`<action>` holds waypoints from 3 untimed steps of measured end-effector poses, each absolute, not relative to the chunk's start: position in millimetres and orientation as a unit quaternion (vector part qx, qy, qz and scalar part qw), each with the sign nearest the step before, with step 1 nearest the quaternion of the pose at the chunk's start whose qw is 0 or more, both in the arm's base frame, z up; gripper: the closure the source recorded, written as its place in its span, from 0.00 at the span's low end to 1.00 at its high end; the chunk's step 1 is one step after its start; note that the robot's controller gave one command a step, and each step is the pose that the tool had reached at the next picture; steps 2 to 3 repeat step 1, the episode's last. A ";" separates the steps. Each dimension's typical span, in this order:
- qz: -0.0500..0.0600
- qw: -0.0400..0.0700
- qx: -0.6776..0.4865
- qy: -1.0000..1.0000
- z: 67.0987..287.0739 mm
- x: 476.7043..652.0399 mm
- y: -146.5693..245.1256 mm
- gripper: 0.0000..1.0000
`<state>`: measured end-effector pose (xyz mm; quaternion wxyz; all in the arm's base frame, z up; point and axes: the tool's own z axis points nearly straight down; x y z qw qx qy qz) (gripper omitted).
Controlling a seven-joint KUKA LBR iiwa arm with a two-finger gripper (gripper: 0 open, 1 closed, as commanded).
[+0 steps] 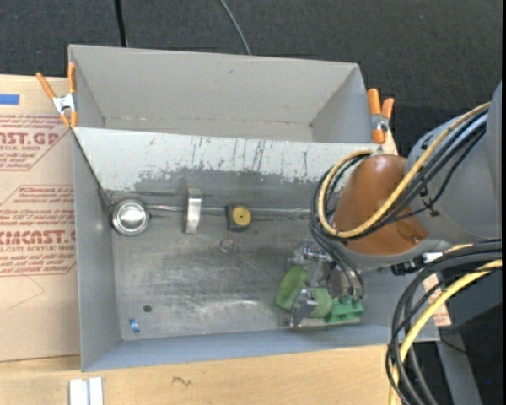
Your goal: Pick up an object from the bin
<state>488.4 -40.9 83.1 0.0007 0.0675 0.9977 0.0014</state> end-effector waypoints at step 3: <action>0.000 0.005 -0.075 0.997 253.2 519.1 20.3 1.00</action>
Offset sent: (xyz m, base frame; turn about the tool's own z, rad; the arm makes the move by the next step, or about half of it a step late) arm 0.0288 0.0596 0.1668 -0.2827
